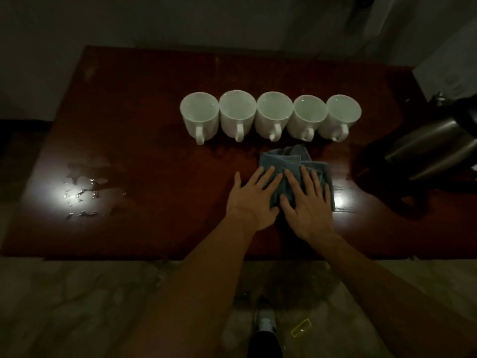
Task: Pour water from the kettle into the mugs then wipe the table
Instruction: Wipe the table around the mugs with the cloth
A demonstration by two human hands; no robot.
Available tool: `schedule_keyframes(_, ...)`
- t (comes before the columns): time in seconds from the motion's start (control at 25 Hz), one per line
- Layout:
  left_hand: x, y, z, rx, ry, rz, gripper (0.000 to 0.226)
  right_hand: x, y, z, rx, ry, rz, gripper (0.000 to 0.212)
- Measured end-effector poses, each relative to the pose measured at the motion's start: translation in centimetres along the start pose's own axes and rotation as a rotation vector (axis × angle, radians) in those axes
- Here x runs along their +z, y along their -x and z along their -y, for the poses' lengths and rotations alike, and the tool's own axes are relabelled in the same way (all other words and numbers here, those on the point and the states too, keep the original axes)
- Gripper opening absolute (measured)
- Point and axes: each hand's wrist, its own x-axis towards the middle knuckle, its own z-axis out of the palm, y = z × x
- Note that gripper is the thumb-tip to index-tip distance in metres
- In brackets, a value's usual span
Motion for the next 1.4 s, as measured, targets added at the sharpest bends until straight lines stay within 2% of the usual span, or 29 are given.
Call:
schedule_keyframes(0.2,2.1,8.7,9.3,-0.101,0.043,-0.066,0.076,2.0,1.6,11.3,-0.14,-0.015,0.055,0.071)
schedule_keyframes(0.4,2.5,17.0,17.2,-0.197,-0.015,-0.008,0.075,3.1,3.4,21.3,-0.312,-0.053,0.177,0.075)
schedule_keyframes(0.48,1.6,18.4,19.3,-0.145,-0.082,-0.038,0.07,2.5,3.6,23.0,-0.254,-0.117,0.173,0.069)
schedule_keyframes(0.56,0.7,17.2,20.4,-0.062,-0.107,-0.082,0.067,2.4,4.2,24.2,-0.051,-0.187,0.08,0.063)
schedule_keyframes(0.64,0.0,15.4,20.3,0.003,-0.138,-0.045,0.063,3.5,5.2,25.5,0.136,-0.196,0.055,0.065)
schedule_keyframes(0.68,0.4,14.9,20.4,0.003,-0.166,-0.009,0.062,4.3,5.5,26.3,0.146,-0.149,0.051,0.067)
schedule_keyframes(0.72,0.9,15.0,20.6,-0.029,-0.155,0.009,0.06,5.0,5.6,27.1,0.097,-0.097,0.047,0.069)
schedule_keyframes(0.8,3.5,18.0,22.2,-0.148,-0.102,-0.005,0.059,5.9,5.8,28.9,-0.122,-0.039,0.066,0.074)
schedule_keyframes(0.88,5.7,21.6,23.8,-0.252,-0.087,-0.128,0.061,6.1,5.6,30.4,-0.336,0.008,0.092,0.075)
schedule_keyframes(0.92,6.0,22.7,24.6,-0.275,-0.096,-0.133,0.067,6.1,5.3,31.0,-0.391,0.018,0.111,0.075)
schedule_keyframes(1.0,5.6,22.1,26.6,-0.286,-0.093,-0.077,0.077,6.4,3.3,32.3,-0.467,0.054,0.143,0.073)
schedule_keyframes(1.12,3.5,17.7,29.6,-0.389,-0.03,-0.084,0.064,6.0,-3.1,34.1,-0.513,0.071,0.158,0.072)
schedule_keyframes(1.28,-0.9,10.2,35.3,-0.424,-0.016,-0.052,0.062,5.5,-12.5,36.9,-0.436,0.07,0.121,0.071)
schedule_keyframes(1.4,-2.2,7.8,36.6,-0.417,0.04,-0.022,0.063,5.4,-14.8,37.5,-0.405,0.099,0.129,0.071)
